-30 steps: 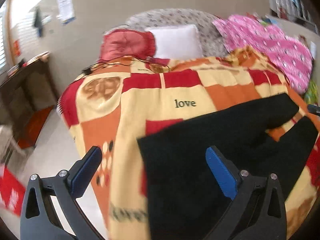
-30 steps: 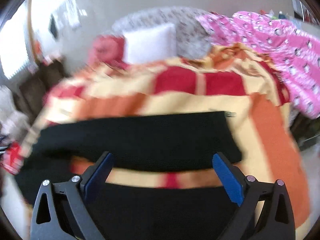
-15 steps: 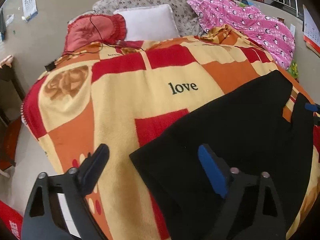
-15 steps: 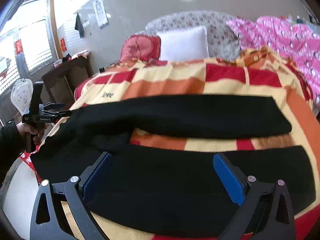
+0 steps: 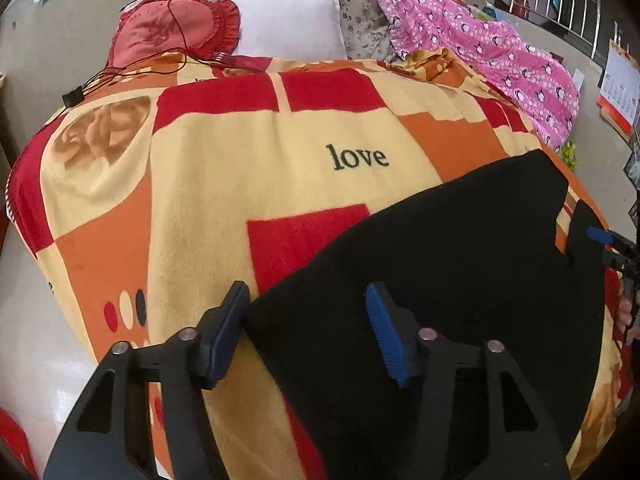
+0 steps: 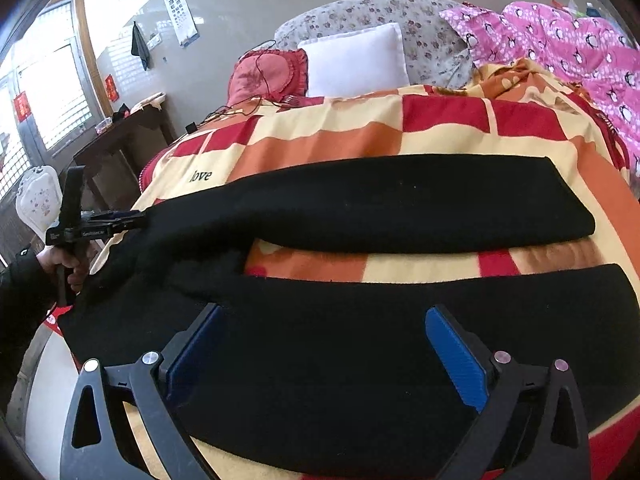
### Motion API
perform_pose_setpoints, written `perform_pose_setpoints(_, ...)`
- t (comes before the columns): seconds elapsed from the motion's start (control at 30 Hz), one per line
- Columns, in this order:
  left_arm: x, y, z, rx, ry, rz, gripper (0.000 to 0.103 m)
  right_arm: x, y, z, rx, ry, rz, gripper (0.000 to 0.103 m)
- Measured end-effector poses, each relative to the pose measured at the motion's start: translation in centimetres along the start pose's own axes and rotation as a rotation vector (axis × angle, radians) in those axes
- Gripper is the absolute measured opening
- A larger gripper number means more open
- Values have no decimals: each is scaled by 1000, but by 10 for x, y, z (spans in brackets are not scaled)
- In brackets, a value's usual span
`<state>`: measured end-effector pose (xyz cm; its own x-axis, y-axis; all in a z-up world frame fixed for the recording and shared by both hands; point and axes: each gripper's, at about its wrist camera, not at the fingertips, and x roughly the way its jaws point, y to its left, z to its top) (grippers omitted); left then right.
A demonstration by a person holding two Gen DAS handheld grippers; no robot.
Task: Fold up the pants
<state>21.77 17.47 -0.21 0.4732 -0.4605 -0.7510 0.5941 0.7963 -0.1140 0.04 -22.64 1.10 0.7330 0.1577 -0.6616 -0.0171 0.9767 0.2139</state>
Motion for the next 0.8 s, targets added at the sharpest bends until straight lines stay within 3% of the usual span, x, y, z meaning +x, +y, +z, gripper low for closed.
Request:
perform_pose_setpoints(0.13, -10, 6, 2, -39, -17, 17, 37, 2, 0, 1, 0, 4, -2, 100)
perform_pose_setpoints(0.3, -14, 9, 2, -59, -8, 42, 8, 0, 0, 0, 2, -3, -9, 100)
perform_pose_setpoints(0.67, -49, -21, 5, 11, -47, 95, 4, -21, -17, 7, 45, -75, 16, 95)
perform_pose_setpoints(0.8, -60, -34, 10, 42, -75, 165, 3, -60, -66, 57, 79, -133, -7, 95)
